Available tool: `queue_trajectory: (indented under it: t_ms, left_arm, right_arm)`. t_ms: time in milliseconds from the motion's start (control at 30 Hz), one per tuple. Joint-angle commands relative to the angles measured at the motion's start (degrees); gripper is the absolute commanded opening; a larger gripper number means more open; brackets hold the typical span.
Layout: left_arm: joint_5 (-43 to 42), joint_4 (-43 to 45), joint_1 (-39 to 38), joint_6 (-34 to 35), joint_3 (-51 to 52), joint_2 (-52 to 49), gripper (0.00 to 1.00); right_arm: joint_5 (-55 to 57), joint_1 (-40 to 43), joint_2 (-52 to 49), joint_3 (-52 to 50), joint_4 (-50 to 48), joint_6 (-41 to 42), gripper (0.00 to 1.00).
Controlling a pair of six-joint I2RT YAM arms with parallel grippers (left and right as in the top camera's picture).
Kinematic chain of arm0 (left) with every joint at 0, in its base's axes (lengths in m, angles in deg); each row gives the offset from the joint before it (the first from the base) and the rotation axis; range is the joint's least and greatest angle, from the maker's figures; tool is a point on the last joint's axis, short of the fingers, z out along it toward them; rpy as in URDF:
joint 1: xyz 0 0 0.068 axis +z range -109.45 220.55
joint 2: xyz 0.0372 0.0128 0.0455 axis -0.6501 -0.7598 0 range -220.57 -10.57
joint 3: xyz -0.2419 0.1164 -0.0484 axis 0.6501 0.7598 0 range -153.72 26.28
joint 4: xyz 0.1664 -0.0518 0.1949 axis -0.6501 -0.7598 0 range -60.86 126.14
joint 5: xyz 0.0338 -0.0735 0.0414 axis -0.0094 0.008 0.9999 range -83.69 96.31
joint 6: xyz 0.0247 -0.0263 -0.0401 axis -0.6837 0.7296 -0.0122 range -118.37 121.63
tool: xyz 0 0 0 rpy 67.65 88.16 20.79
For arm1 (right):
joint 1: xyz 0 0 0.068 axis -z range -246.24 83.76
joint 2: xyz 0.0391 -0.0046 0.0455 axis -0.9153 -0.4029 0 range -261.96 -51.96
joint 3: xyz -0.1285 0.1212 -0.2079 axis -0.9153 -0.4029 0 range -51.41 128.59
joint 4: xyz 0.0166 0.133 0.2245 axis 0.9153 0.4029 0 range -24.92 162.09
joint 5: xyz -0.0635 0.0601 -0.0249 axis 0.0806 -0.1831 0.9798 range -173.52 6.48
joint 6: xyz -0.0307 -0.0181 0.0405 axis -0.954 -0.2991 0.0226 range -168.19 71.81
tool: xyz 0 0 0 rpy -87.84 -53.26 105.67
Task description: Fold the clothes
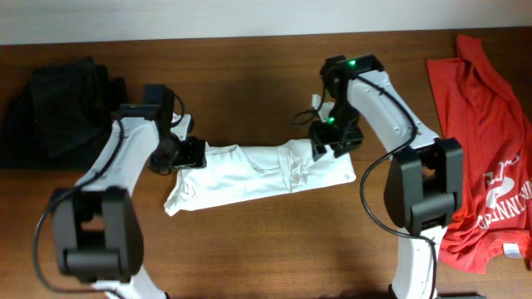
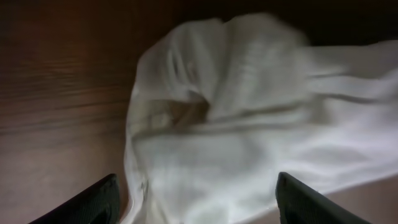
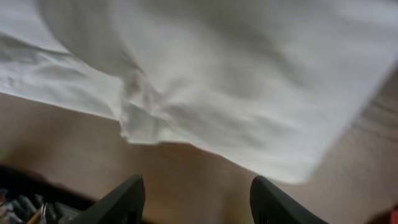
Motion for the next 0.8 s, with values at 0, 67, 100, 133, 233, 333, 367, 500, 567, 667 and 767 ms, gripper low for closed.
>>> queue_trajectory:
  t_ms: [0, 67, 100, 133, 233, 333, 367, 500, 567, 667, 767]
  left_arm:
    - [0.2, -0.3, 0.2, -1.6, 1.0, -5.8, 0.78]
    - [-0.3, -0.4, 0.2, -1.6, 1.0, -7.8, 0.75]
    - [-0.7, -0.3, 0.2, -1.6, 1.0, -8.5, 0.73]
    - [-1.0, -0.3, 0.2, -1.6, 1.0, -9.0, 0.64]
    - [-0.5, -0.3, 0.2, -1.6, 0.9, -9.2, 0.21]
    - [3.1, -1.9, 1.2, -1.5, -0.3, -8.8, 0.01]
    - [4.7, -3.4, 1.9, -1.2, -1.3, -8.7, 0.00]
    - [12.2, -11.5, 6.4, 3.4, -9.6, -8.0, 0.00]
    - [12.3, -15.2, 8.5, 4.1, -15.7, -7.9, 0.01]
    - [12.2, -20.4, 9.1, 5.2, -24.6, -7.9, 0.00]
    - [9.9, -25.5, 6.3, 5.6, -30.3, -7.9, 0.01]
  right_arm:
    - [0.2, 2.1, 1.7, 1.0, 1.0, 0.3, 0.58]
    - [0.1, 3.0, 1.7, 1.0, 1.0, 0.3, 0.58]
    - [0.1, 3.4, 1.7, 1.0, 1.0, 0.3, 0.58]
    - [0.1, 3.6, 1.7, 1.0, 1.0, 0.3, 0.58]
    - [0.6, 4.3, 1.7, 1.0, 1.0, 0.3, 0.58]
    - [4.8, 5.4, 1.7, 1.0, 1.1, 0.3, 0.59]
    - [6.3, 5.7, 1.7, 1.0, 1.2, 0.3, 0.59]
    - [9.4, 7.6, 1.7, 1.0, 1.2, 0.3, 0.61]
    - [9.4, 8.4, 1.7, 1.0, 1.2, 0.3, 0.61]
    - [9.4, 9.0, 1.7, 1.0, 1.2, 0.3, 0.61]
    - [9.4, 9.0, 1.7, 1.0, 1.2, 0.3, 0.61]
